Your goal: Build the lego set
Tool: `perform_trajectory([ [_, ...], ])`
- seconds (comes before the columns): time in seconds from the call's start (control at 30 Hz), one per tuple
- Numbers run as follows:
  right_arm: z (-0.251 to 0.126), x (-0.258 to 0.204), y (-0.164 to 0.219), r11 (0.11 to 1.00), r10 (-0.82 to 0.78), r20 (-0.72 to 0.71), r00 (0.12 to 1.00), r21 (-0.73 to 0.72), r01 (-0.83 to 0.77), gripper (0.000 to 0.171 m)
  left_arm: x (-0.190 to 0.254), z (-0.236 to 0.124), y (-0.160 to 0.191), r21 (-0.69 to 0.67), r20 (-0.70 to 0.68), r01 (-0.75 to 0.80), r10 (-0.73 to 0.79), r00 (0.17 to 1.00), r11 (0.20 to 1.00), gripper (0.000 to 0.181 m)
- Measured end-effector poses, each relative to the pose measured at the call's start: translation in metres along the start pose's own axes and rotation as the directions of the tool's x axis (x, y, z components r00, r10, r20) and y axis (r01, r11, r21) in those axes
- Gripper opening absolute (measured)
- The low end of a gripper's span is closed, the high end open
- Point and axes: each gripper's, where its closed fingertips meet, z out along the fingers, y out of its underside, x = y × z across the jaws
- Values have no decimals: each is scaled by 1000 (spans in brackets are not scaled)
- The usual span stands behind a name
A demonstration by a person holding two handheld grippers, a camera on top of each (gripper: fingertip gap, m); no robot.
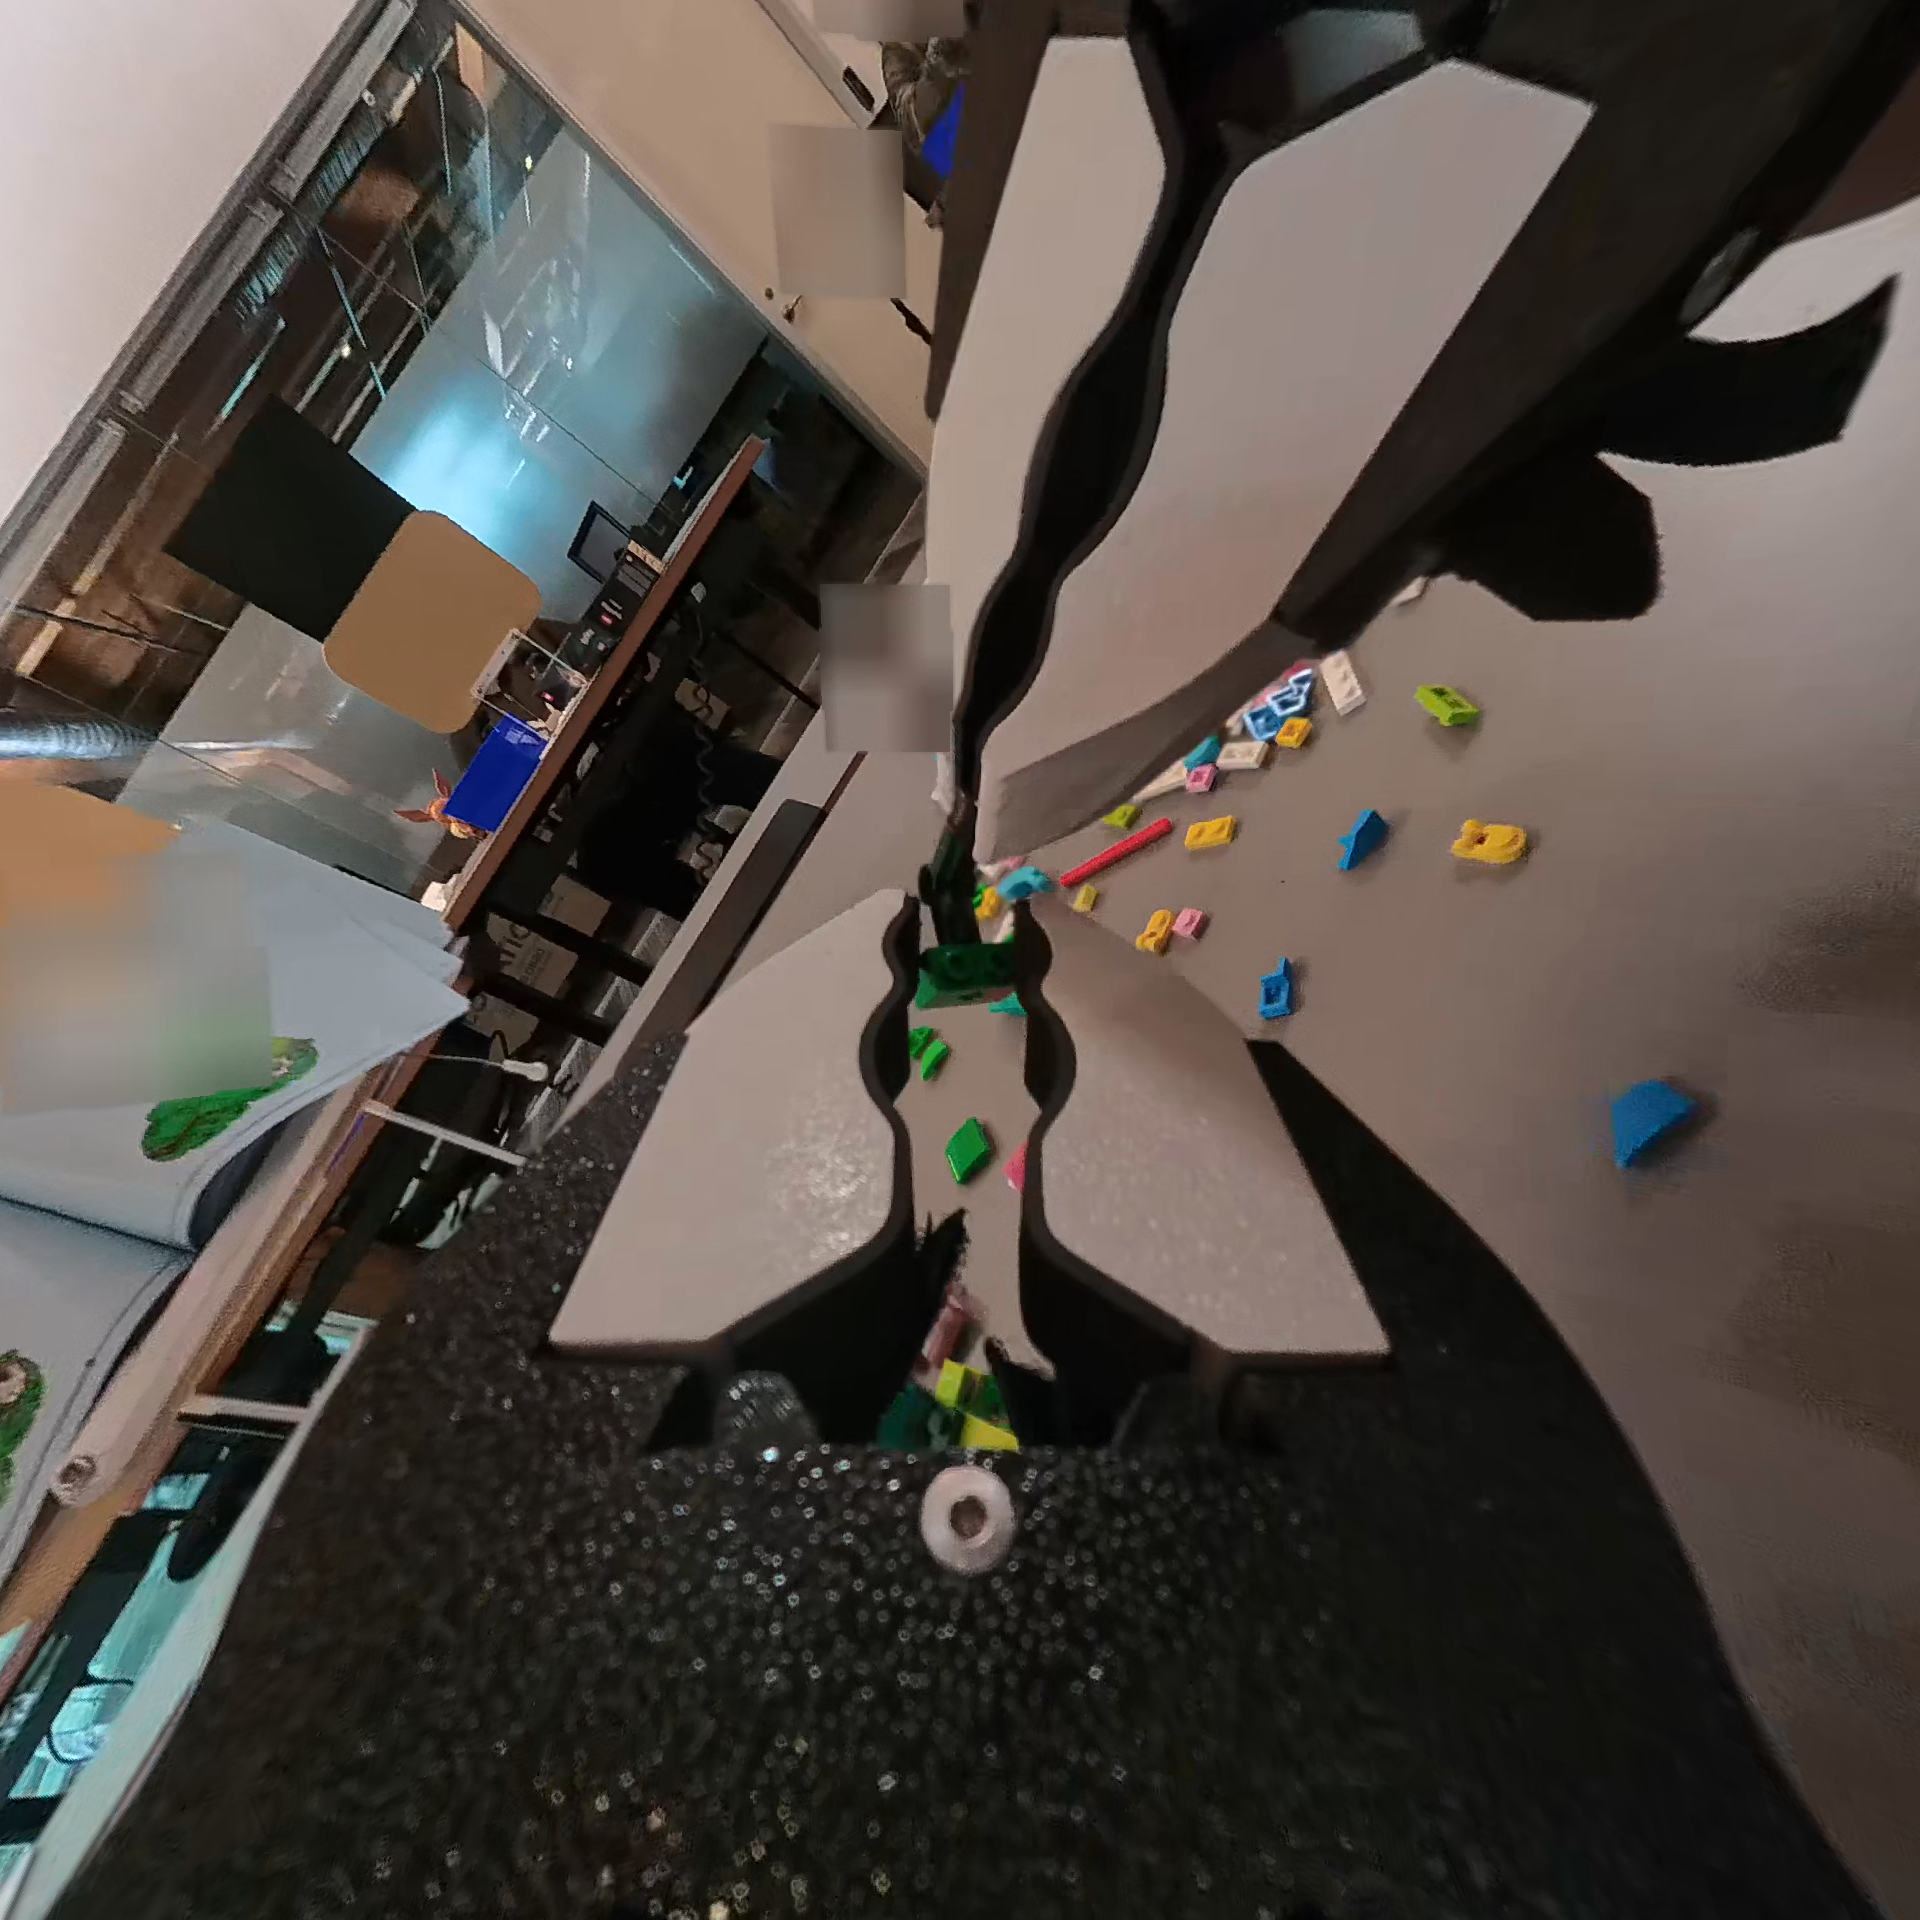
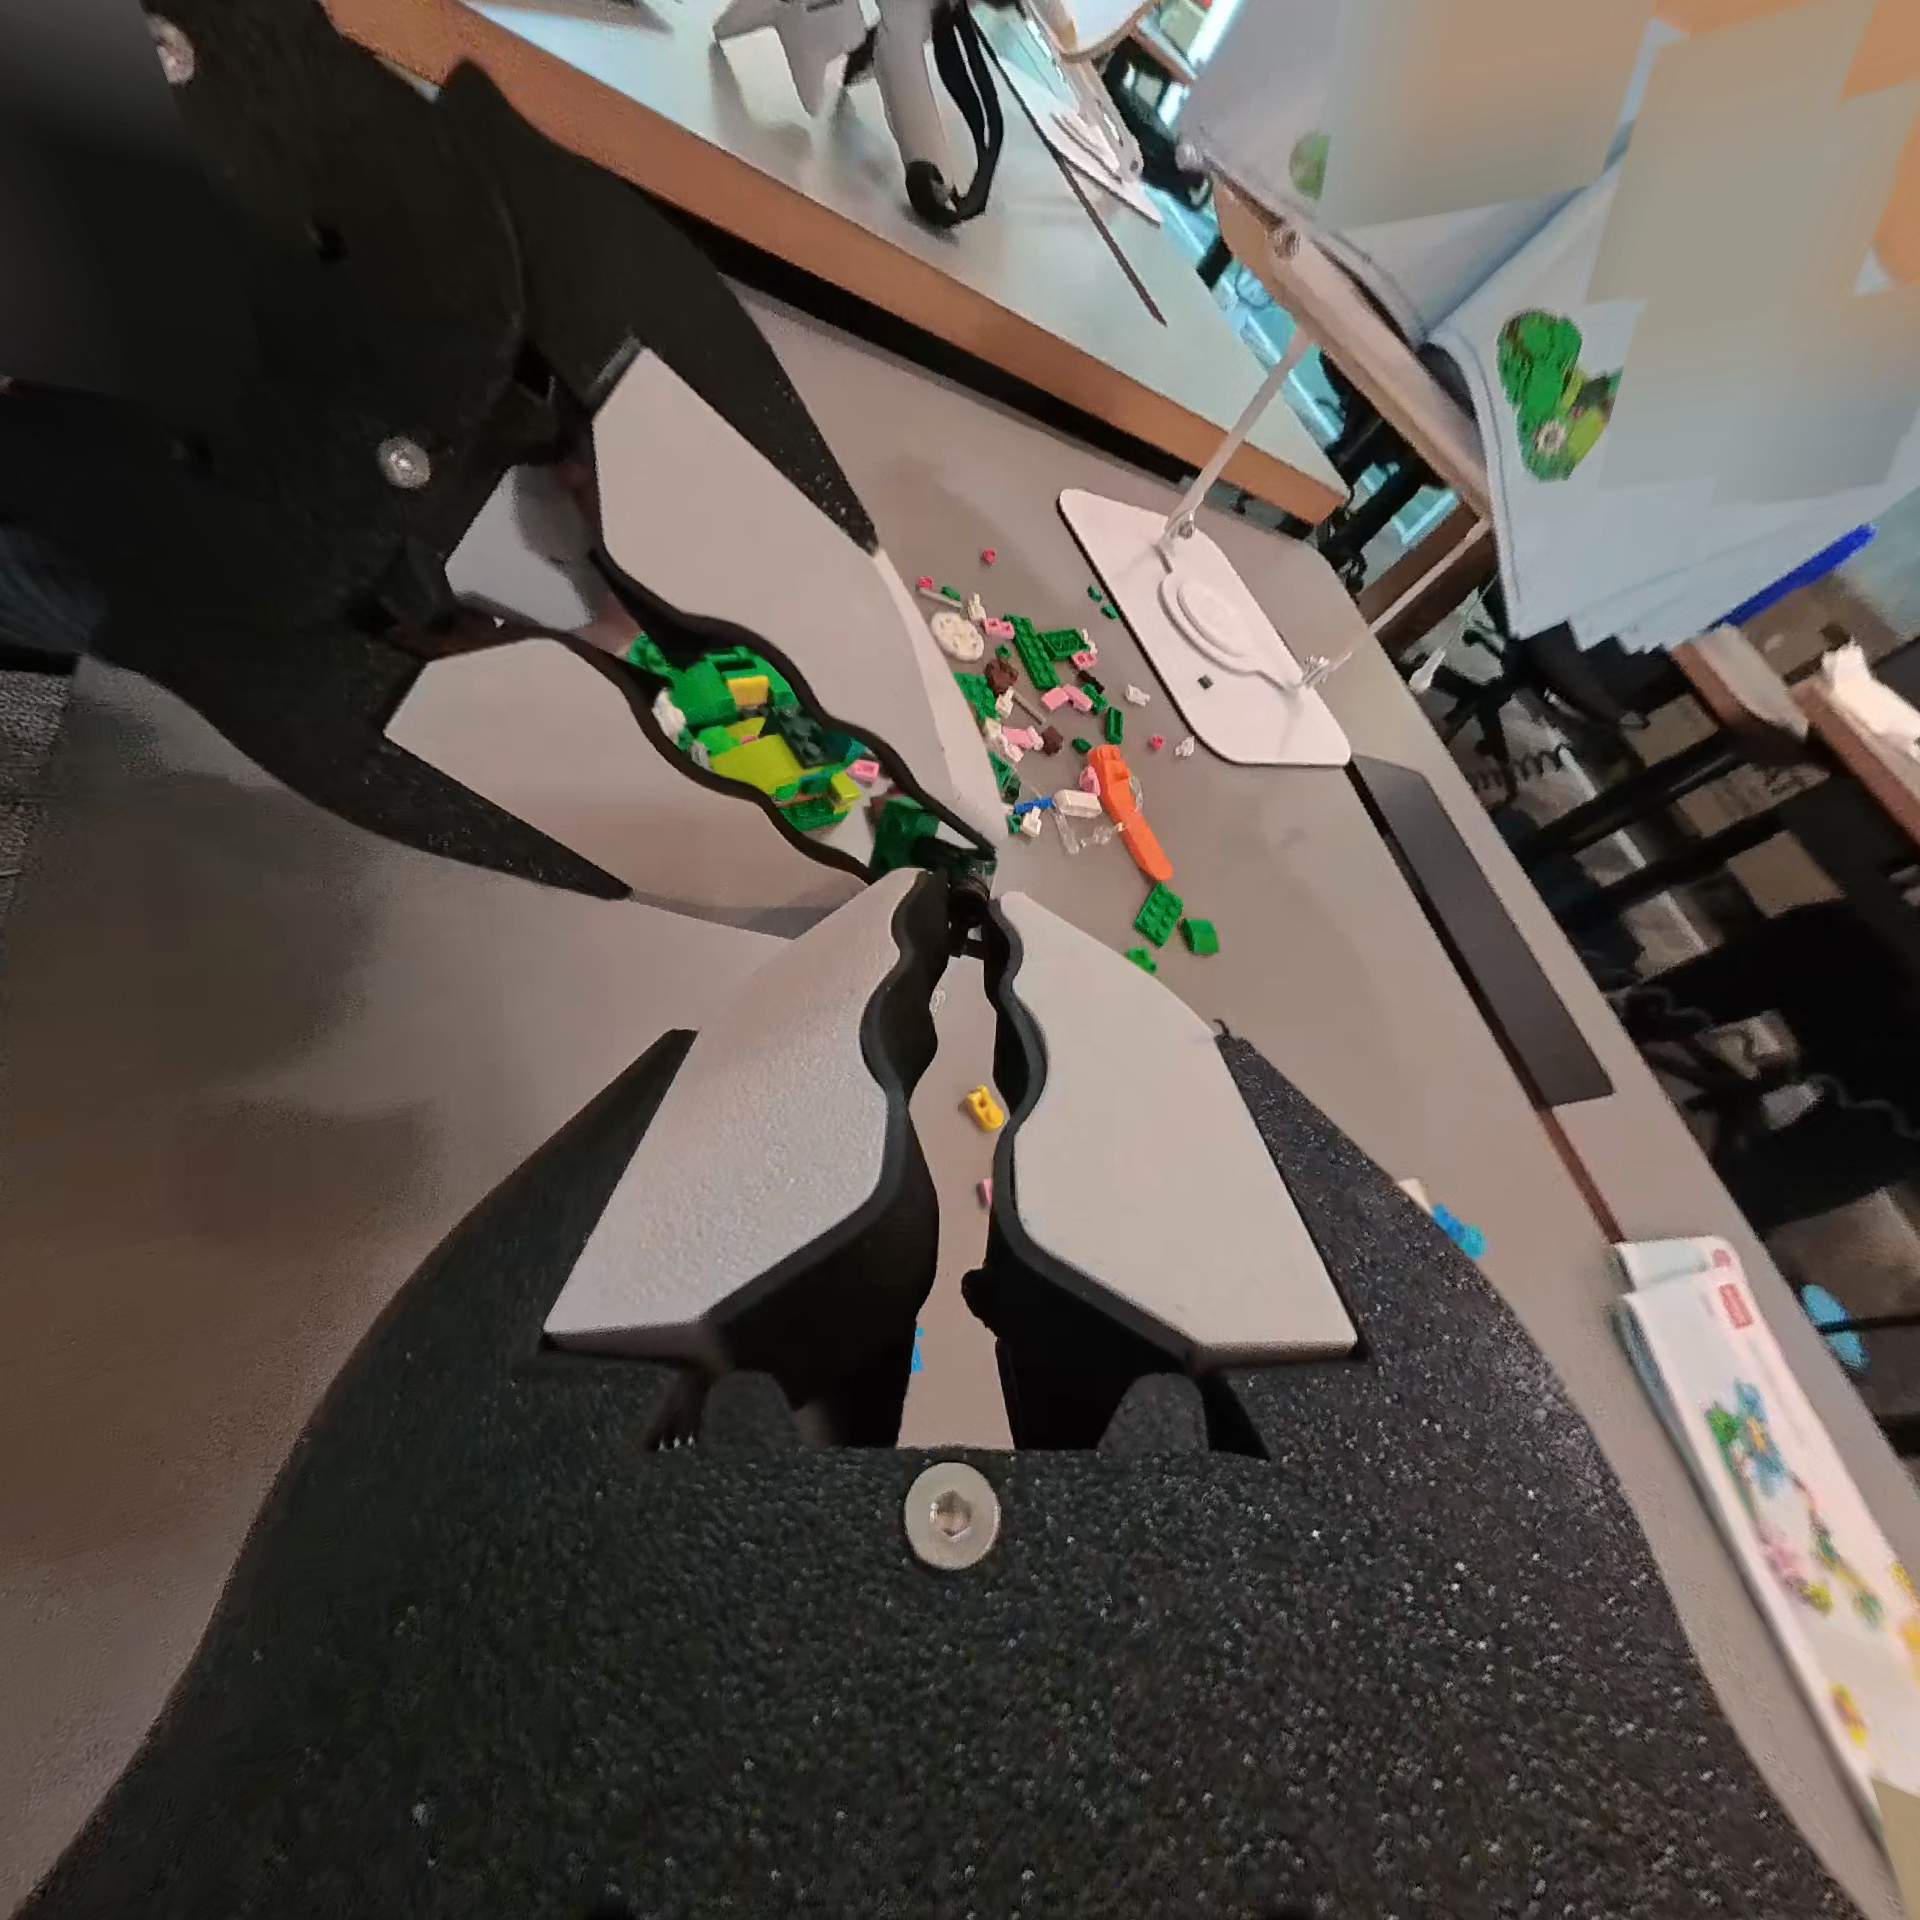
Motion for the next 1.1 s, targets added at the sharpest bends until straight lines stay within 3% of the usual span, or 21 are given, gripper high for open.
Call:
perform_trajectory([
  [0.03,4,1,4,1000,21,-2,1000,-7,-21,6,0,3,4,-5,-1,14,-14,1000,1000,17],
  [0.27,28,7,13,983,176,-16,984,60,-174,6,-30,-1,20,57,16,182,-183,983,982,26],
  [0.3,32,8,14,980,188,-22,982,65,-187,6,-41,-2,24,77,65,191,-196,978,978,14],
  [0.4,40,10,20,979,201,-42,979,54,-198,6,-72,-3,40,146,225,218,-247,942,965,3],
  [0.47,41,10,24,978,205,-54,977,61,-202,6,-77,-2,48,174,237,278,-314,919,945,3],
  [0.57,42,8,30,975,216,-51,975,60,-213,6,-81,-9,43,177,241,255,-293,925,951,7],
  [0.87,43,-9,29,965,253,82,964,52,-257,6,-35,-48,37,91,-47,288,-285,957,953,23],
  [1.1,42,-27,22,936,331,226,916,41,-348,6,9,-42,48,-55,-61,33,-36,997,998,33],
])
